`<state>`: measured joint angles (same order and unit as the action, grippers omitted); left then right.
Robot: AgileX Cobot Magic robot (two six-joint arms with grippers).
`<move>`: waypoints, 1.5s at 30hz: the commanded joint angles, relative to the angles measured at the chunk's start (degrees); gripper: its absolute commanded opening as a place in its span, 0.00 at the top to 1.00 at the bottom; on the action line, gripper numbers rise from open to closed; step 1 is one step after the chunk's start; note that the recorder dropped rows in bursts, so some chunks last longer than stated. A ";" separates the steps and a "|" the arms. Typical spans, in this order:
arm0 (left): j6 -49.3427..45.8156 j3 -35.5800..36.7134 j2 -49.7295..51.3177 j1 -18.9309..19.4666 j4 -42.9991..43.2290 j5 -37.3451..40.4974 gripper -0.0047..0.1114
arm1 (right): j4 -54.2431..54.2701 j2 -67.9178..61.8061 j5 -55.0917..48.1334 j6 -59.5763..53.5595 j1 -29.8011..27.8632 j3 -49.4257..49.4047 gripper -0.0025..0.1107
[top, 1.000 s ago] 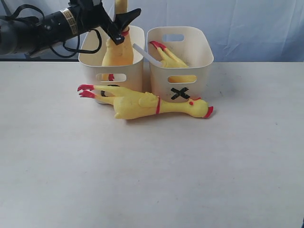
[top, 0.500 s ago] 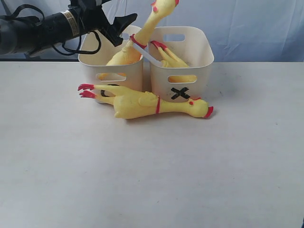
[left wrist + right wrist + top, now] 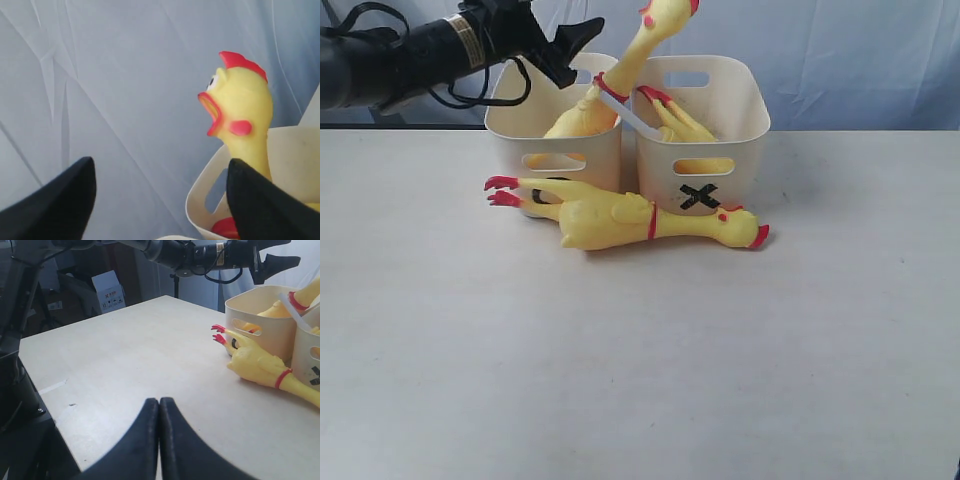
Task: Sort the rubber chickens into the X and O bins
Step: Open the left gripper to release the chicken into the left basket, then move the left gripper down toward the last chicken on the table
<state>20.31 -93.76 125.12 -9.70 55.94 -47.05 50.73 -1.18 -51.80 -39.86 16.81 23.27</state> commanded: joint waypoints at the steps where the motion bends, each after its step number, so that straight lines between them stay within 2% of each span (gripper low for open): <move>1: 6.50 -0.33 -3.16 1.16 1.24 1.16 0.48 | 0.29 0.40 0.06 -0.07 -0.15 -0.26 0.98; 6: 18.54 -0.33 -6.26 3.29 16.42 0.40 0.70 | 0.29 0.40 0.06 -0.07 -0.15 -0.26 0.98; 10: 34.99 -0.33 -8.93 4.86 32.47 -0.86 0.94 | 0.29 0.40 0.06 -0.07 -0.15 -0.26 0.98; 11: 38.24 -0.33 -9.51 5.16 35.49 -1.50 0.96 | 0.29 0.40 0.06 -0.07 -0.15 -0.26 0.98; 14: 45.77 -0.33 -11.25 5.84 44.01 -3.90 0.96 | 0.29 0.40 0.06 -0.07 -0.15 -0.26 0.98; 16: 49.54 0.13 -12.49 6.38 44.01 -5.70 0.96 | 0.29 0.40 -0.08 -0.07 -0.15 -0.26 0.98; 26: 55.61 5.73 -20.23 6.75 44.01 -9.82 0.96 | 0.29 0.40 -0.10 -0.07 -0.15 -0.26 0.98; 32: 59.11 13.50 -24.95 6.07 44.01 -13.22 0.96 | 0.29 0.40 -0.10 -0.07 -0.15 -0.26 0.98; 39: 59.11 23.98 -32.27 0.82 44.01 -7.96 0.96 | 0.29 0.40 -0.10 -0.07 -0.15 -0.26 0.98; 45: 63.95 30.71 -37.06 -9.03 44.01 3.56 0.96 | 0.29 0.40 0.03 -0.07 -0.15 -0.26 0.98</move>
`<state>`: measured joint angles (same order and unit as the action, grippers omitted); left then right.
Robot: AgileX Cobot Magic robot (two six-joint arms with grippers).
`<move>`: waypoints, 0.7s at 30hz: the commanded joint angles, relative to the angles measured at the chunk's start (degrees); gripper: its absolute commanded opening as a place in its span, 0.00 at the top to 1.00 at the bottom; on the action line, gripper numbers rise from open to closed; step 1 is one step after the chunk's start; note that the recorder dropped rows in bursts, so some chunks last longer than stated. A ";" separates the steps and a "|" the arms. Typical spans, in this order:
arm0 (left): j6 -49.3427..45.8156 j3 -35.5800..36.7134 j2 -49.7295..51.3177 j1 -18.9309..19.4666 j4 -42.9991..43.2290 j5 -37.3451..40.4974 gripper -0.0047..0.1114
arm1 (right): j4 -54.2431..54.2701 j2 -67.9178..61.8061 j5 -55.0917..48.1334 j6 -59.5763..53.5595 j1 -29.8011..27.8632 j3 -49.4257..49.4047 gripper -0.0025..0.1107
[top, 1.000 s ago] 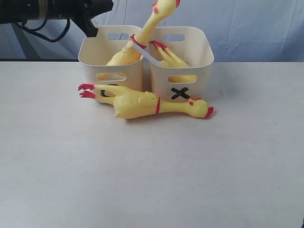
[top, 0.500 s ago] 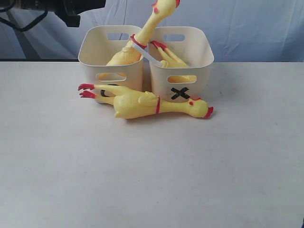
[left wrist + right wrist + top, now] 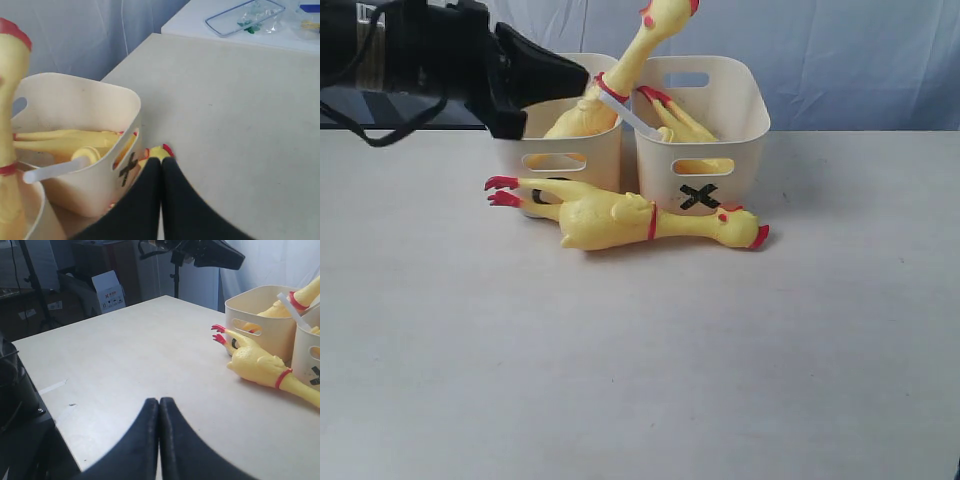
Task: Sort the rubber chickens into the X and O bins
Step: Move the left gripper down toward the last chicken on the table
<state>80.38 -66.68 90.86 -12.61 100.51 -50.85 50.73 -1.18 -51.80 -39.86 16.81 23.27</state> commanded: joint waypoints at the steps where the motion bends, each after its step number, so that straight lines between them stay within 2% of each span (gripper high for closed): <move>1: 4.62 4.73 -3.27 -8.24 -0.57 9.44 0.96 | 0.29 0.40 0.03 -0.07 -0.15 -0.26 0.98; 6: 4.62 8.83 -3.78 -19.07 -0.57 22.81 0.96 | 0.29 0.40 0.03 -0.07 -0.15 -0.26 0.98; 14: 4.47 10.52 -2.61 -35.47 -0.57 54.34 0.96 | 0.29 0.40 0.03 -0.07 -0.15 -0.26 0.98; 17: 3.50 10.52 -0.96 -39.18 -0.57 60.89 0.96 | 0.29 0.40 0.03 -0.07 -0.15 -0.26 0.98; 21: -4.45 10.52 2.18 -42.10 -0.57 62.67 0.96 | 0.31 0.40 -0.11 -0.07 -0.15 -0.26 0.98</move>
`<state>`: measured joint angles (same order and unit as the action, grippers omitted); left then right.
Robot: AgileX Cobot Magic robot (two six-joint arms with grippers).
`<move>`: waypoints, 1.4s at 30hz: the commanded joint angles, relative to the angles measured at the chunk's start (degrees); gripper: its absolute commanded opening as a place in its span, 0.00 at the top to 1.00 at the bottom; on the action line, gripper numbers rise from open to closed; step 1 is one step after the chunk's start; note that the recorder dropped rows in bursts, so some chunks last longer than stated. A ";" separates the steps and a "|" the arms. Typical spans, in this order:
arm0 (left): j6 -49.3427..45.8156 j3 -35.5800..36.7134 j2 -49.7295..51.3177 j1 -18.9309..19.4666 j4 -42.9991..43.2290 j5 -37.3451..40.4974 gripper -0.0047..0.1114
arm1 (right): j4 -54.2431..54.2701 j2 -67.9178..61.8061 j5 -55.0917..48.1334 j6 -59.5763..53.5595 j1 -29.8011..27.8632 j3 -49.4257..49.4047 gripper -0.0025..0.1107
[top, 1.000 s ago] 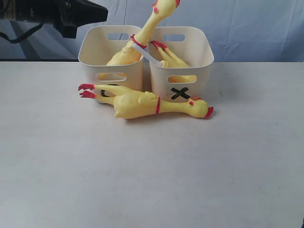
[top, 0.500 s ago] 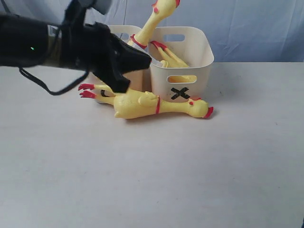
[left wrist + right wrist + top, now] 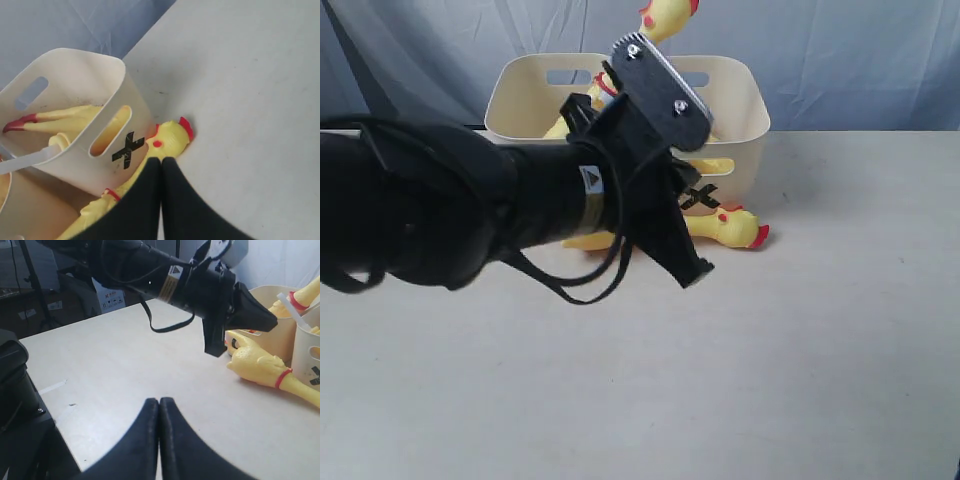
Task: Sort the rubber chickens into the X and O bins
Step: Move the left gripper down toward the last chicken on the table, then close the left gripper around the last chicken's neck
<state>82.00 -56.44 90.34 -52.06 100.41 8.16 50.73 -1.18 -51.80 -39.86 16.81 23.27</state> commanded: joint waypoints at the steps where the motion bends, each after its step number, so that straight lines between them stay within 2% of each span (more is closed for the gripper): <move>1: -6.88 0.28 3.53 -3.26 -0.46 4.61 0.96 | 0.31 0.40 -0.11 -0.07 -0.15 -0.26 0.98; 9: -18.54 0.28 11.83 -3.91 -0.46 8.94 0.96 | 0.31 0.40 -0.11 -0.07 -0.15 -0.26 0.98; 14: -19.50 -2.00 17.43 -3.91 -0.46 14.14 0.95 | 0.31 0.40 -0.11 -0.07 -0.15 -0.26 0.98; 19: -20.12 -6.09 21.53 -3.91 -0.46 14.55 0.81 | 0.31 0.40 -0.11 -0.07 -0.15 -0.26 0.98; 21: -20.37 -8.04 23.27 -3.80 -0.46 14.17 0.70 | 0.31 0.40 0.03 -0.07 -0.15 -0.26 0.98; 22: -21.02 -9.95 25.04 -3.80 -0.46 14.17 0.60 | 0.31 0.40 0.03 -0.07 -0.15 -0.26 0.98; 24: -21.02 -12.32 27.40 -3.33 -0.46 14.71 0.52 | 0.31 0.40 0.03 -0.07 -0.15 -0.26 0.98; 29: -21.02 -17.15 30.38 -1.41 -0.89 14.83 0.51 | 0.31 0.40 0.03 -0.07 -0.15 -0.26 0.98; 31: -22.73 -18.70 31.36 0.25 -1.13 11.01 0.51 | 0.31 0.40 0.03 -0.07 -0.15 -0.26 0.98; 36: -29.52 -19.68 33.33 2.76 -1.97 7.97 0.52 | 0.31 0.40 -0.07 -0.07 -0.15 -0.26 0.98; 42: -29.71 -19.88 34.01 4.53 -1.78 6.40 0.52 | 0.31 0.40 -0.18 -0.07 -0.15 -0.26 0.98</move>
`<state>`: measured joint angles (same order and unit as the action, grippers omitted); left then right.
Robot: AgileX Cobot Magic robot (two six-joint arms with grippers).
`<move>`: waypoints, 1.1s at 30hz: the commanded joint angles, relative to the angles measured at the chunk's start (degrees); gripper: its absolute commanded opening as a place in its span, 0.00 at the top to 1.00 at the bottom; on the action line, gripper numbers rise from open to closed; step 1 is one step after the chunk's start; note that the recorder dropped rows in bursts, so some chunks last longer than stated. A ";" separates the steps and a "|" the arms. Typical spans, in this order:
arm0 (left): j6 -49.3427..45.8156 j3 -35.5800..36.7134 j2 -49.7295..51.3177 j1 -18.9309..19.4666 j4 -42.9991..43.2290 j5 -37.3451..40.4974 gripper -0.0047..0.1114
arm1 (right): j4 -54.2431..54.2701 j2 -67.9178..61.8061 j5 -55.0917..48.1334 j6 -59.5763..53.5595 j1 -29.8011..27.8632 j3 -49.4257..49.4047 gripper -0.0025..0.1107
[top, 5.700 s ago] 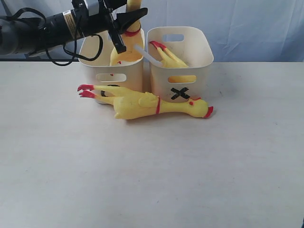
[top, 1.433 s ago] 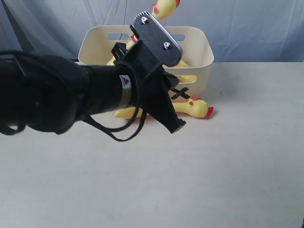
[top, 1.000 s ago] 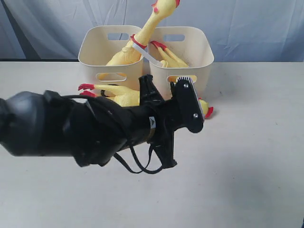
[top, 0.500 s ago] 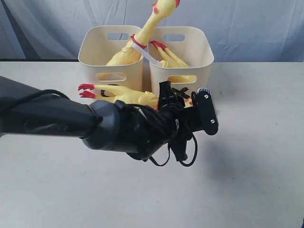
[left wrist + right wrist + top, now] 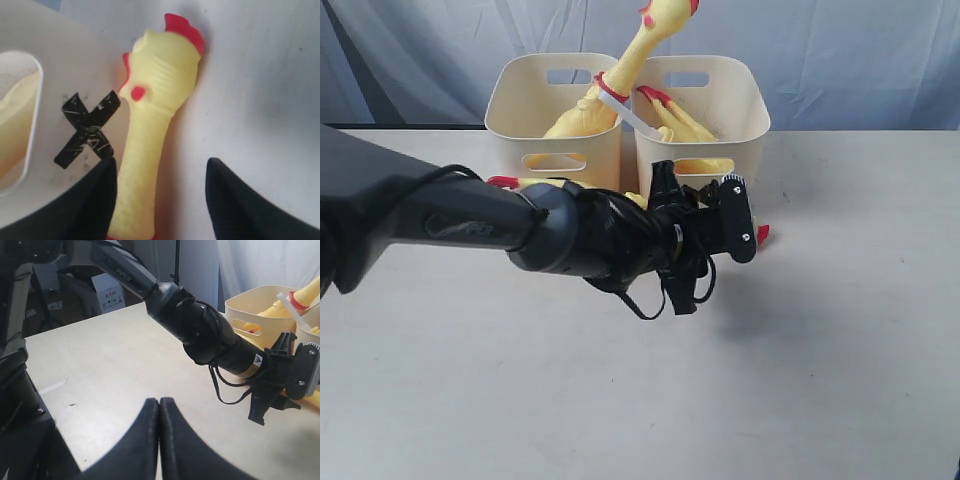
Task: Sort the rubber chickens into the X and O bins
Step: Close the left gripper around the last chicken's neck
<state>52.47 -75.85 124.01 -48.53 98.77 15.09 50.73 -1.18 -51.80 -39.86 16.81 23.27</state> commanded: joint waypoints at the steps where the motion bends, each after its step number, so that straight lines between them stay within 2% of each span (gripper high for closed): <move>1: -0.18 -0.84 0.62 1.54 -0.14 -0.66 0.52 | 0.31 0.40 -0.18 -0.07 -0.15 -0.26 0.98; 8: -0.54 -3.09 3.19 1.65 0.20 -2.23 0.52 | 0.31 0.40 -0.18 -0.07 -0.15 -0.26 0.98; 16: -1.16 -6.49 5.64 1.65 0.45 -0.30 0.53 | 0.31 0.40 0.06 -0.07 -0.15 -0.26 0.98; 33: -1.45 -6.91 5.67 3.61 -1.15 -2.78 0.53 | 0.31 0.40 -0.19 -0.07 -0.15 -0.26 0.98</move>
<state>50.93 -82.50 129.47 -45.15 98.64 13.53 50.73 -1.18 -51.80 -39.86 16.81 23.27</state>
